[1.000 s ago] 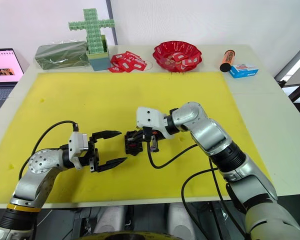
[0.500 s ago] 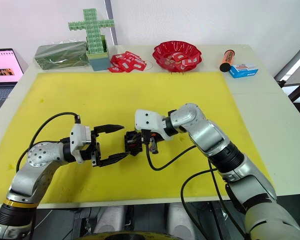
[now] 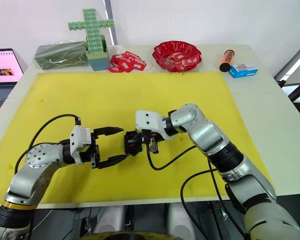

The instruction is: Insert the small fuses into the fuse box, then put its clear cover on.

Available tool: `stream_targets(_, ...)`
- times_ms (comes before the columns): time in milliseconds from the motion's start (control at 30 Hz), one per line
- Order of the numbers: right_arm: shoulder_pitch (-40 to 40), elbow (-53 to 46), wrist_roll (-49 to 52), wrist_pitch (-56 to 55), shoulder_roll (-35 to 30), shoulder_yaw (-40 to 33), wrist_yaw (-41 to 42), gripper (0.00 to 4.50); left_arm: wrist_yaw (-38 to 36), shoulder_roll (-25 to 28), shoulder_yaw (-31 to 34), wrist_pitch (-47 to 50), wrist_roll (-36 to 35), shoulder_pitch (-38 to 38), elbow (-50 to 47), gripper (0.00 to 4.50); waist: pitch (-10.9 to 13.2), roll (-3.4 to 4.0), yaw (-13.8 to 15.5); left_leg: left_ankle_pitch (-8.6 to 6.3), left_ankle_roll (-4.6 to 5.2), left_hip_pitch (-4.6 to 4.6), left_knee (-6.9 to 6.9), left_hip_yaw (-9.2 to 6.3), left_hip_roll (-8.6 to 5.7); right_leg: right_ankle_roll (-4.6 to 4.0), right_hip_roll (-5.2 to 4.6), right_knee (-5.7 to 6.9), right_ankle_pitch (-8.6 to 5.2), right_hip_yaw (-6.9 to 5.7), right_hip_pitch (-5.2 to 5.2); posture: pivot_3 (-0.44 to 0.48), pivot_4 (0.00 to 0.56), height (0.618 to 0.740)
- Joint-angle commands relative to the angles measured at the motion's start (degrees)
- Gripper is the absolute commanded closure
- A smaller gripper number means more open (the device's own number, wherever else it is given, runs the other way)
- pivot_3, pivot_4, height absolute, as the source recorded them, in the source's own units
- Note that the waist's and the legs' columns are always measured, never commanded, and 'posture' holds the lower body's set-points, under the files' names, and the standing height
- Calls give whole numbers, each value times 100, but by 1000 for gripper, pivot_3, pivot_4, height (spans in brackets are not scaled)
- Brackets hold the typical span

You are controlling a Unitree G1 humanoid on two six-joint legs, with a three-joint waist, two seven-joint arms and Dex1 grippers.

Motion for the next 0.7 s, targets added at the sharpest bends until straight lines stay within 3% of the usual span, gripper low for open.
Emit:
stream_targets(33, -123, -37, -34, -31, -19, -58, 22, 4500, -41, 42, 120, -132, -70, 36, -52, 19, 0, 0, -1, 0, 0, 0, 0, 0, 0, 0, 0, 0, 0, 0, 0, 0, 150, 740)
stream_targets(700, -161, -80, -164, -98, -125, -9, 155, 4500, -135, 37, 92, -248, -14, -43, 118, 19, 0, 0, 7, 0, 0, 0, 0, 1, 0, 0, 0, 0, 0, 0, 0, 0, 150, 740)
